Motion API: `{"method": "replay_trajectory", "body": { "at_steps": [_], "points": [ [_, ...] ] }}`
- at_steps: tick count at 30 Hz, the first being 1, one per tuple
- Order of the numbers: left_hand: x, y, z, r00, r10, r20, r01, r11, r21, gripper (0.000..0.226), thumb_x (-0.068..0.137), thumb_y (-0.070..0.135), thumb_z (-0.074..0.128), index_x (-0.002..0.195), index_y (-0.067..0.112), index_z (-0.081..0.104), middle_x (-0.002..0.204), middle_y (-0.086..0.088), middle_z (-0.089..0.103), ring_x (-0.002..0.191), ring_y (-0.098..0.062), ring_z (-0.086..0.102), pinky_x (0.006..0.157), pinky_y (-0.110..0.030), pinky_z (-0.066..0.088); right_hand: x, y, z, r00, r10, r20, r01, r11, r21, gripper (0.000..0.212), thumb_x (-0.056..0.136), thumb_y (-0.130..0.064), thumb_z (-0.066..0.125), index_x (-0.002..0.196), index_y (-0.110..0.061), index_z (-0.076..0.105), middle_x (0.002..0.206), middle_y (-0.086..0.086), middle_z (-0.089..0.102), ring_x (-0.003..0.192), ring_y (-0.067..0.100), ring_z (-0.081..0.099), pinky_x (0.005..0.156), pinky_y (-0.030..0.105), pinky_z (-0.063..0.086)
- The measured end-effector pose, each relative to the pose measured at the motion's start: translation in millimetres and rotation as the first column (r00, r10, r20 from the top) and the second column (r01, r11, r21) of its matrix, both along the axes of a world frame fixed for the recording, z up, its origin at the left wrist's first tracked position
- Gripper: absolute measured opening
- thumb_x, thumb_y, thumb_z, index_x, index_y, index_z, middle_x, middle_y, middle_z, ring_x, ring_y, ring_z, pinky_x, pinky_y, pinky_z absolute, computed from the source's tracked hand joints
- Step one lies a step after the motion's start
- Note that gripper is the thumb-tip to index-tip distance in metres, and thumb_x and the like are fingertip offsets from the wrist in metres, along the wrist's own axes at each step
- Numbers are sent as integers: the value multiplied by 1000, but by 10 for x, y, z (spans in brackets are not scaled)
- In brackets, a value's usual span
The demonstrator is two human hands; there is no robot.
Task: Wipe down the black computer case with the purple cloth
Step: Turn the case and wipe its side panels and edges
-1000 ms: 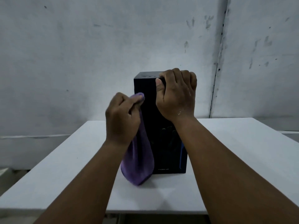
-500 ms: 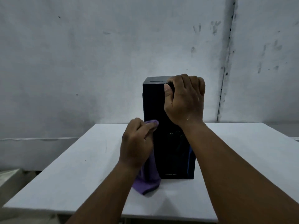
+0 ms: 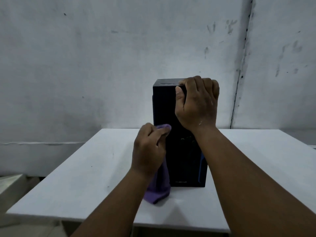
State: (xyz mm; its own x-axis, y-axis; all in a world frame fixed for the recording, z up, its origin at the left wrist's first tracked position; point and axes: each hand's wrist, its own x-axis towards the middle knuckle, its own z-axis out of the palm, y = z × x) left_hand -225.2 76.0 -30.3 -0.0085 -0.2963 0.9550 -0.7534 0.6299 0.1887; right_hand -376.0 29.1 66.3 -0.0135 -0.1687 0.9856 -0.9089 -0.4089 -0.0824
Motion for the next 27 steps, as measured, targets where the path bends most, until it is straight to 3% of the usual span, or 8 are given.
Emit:
{"method": "replay_trajectory", "body": {
  "at_steps": [5,11,16,22,25,27],
  "points": [
    [68,18,118,999,7,53,-9,999,47,16,91,8,77,107,8,81,77,-4,57,71,-19,54,64,-28,46,-9,5,1,1000,10,-9,-10,1000,4,25,100,-34,49,103,-14,64,102,2,64,101,28,53,99,39,34],
    [31,-59,607,987,35,-156,-42,998,-43,15,92,13,78,108,13,81,78,-3,60,68,-13,55,66,-19,46,2,14,-5,1000,17,-7,-17,1000,5,25,99,-34,50,103,-14,64,102,2,64,101,28,53,99,39,34],
    [0,-58,44,997,39,-67,-42,998,-50,13,92,6,77,104,5,81,76,-5,55,68,-19,53,65,-25,45,-4,7,-5,1000,13,-5,-13,1000,-9,24,99,-33,50,103,-14,64,101,3,64,100,29,53,100,39,35],
    [33,105,-746,995,3,97,-18,987,158,13,89,14,75,101,14,82,86,-3,67,77,-15,63,70,-16,50,-4,36,-6,1000,23,-11,-22,999,33,25,99,-33,49,105,-14,64,104,2,63,103,28,53,101,39,34],
    [25,166,-705,999,-7,34,-5,935,354,18,88,14,80,104,24,82,91,6,70,82,-8,67,74,-19,58,-29,78,0,999,32,-34,-28,995,101,26,99,-35,49,109,-15,62,108,2,63,108,27,52,104,38,33],
    [-5,244,-512,995,-14,-103,59,893,446,18,91,19,78,105,30,82,93,11,74,83,0,68,79,-11,52,-44,127,5,997,59,-42,-52,988,148,28,98,-36,51,114,-16,62,114,1,63,116,27,52,109,38,32]
  ]
}}
